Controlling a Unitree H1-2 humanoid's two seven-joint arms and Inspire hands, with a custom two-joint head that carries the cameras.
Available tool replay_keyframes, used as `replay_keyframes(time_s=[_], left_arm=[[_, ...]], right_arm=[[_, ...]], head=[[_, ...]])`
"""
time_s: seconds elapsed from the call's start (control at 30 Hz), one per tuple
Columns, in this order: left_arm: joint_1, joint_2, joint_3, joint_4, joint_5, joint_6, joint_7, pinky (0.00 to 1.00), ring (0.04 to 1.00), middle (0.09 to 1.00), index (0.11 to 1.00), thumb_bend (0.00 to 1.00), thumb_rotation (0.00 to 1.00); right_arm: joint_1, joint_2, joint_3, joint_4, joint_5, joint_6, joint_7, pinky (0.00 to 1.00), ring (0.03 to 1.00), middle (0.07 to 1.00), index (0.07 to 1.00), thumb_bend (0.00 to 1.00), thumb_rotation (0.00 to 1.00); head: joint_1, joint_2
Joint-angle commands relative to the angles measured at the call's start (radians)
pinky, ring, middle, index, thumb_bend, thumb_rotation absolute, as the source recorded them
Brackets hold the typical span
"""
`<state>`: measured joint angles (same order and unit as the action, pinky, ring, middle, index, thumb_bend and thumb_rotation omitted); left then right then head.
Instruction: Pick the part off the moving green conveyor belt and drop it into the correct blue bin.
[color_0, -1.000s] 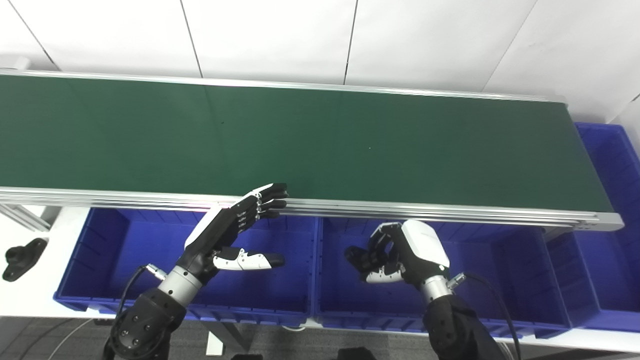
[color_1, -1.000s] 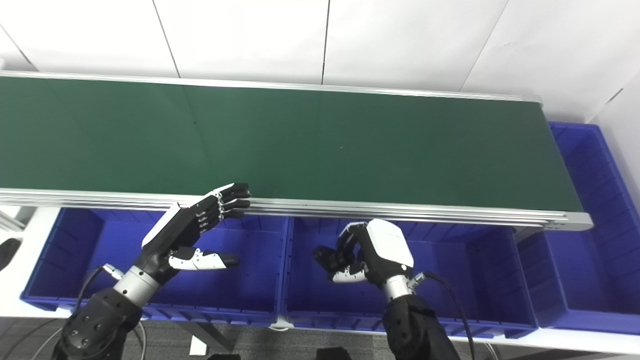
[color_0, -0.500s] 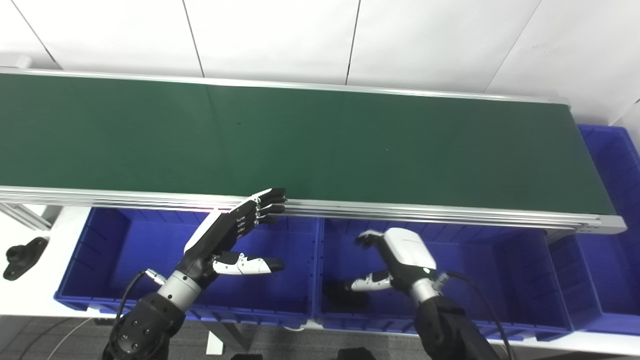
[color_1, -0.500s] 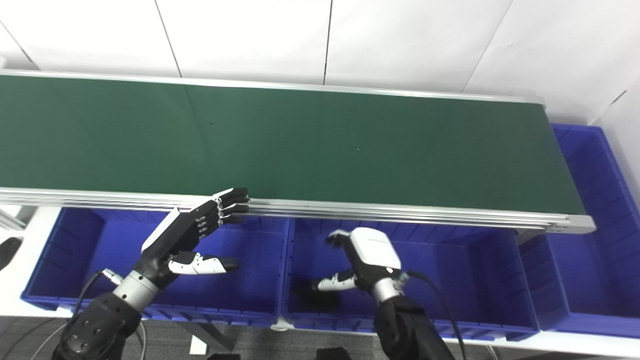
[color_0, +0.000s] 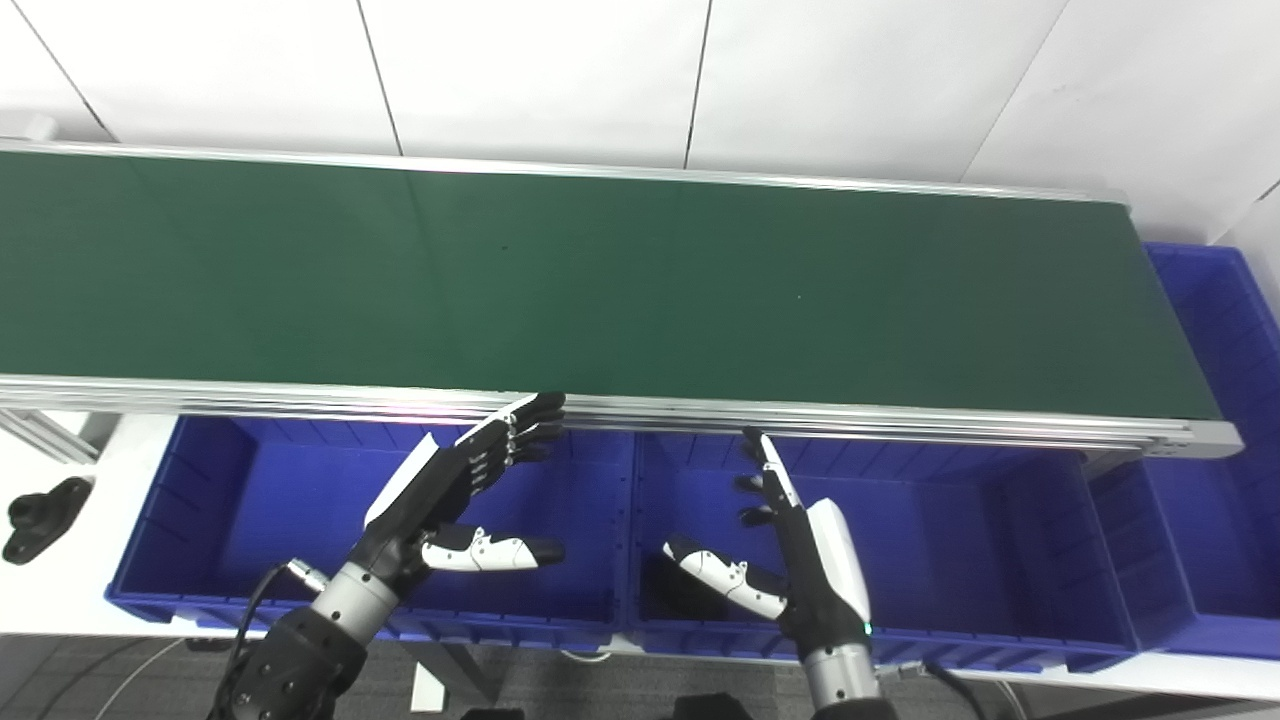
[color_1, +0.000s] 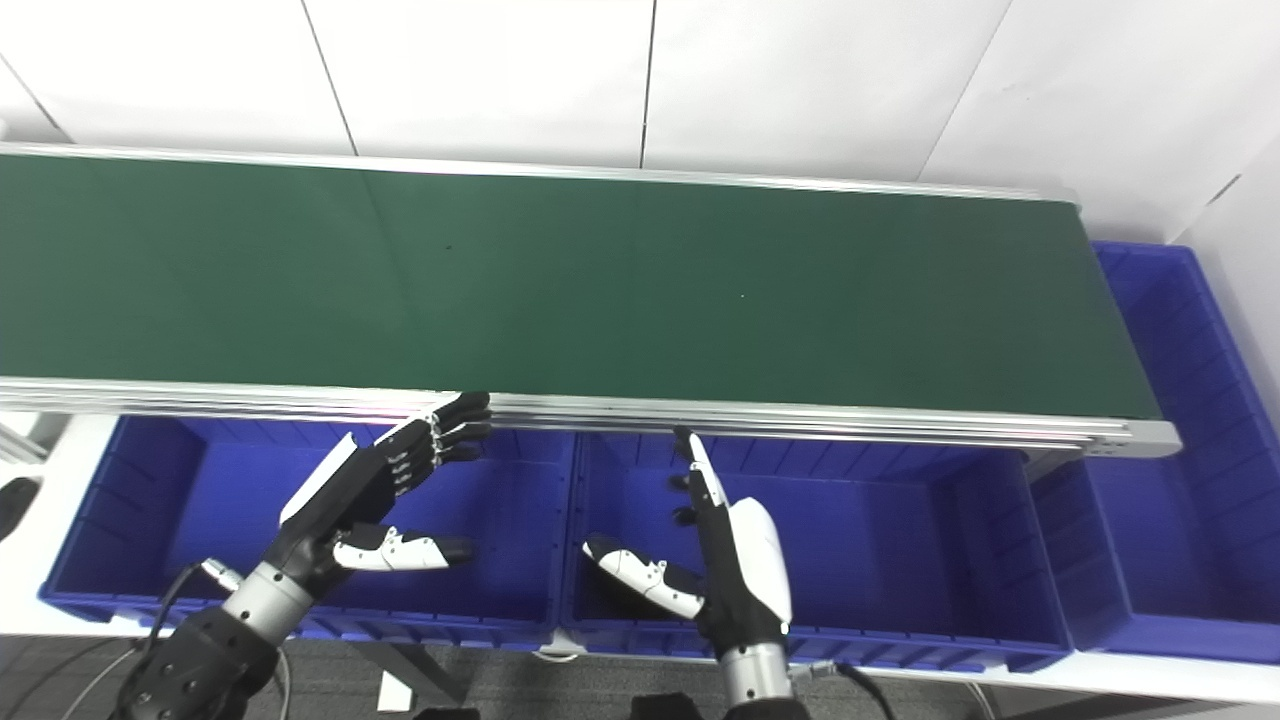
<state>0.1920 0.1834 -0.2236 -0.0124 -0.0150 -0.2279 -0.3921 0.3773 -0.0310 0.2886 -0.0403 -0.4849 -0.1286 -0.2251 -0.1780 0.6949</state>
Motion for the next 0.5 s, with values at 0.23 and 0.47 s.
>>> replay_keyframes(time_s=[0.23,0.47], left_arm=[[0.014,-0.014,0.013,0.042,-0.009,-0.101,0.030,0.84,0.909,0.938,0.929,0.84,0.33],[0.002,-0.026,0.015,0.103,0.000,-0.157,0.043,0.82,0.909,0.937,0.917,0.85,0.31]], right_arm=[[-0.049,-0.028,-0.009,0.193,0.147,-0.337,-0.020,0.87,0.922,0.944,0.953,0.82,0.70],[-0.078,-0.056,0.031,0.244,0.190,-0.341,-0.058,0.85,0.906,0.921,0.931,0.83,0.64]], head=[[0.012,-0.092],[0.024,-0.135]])
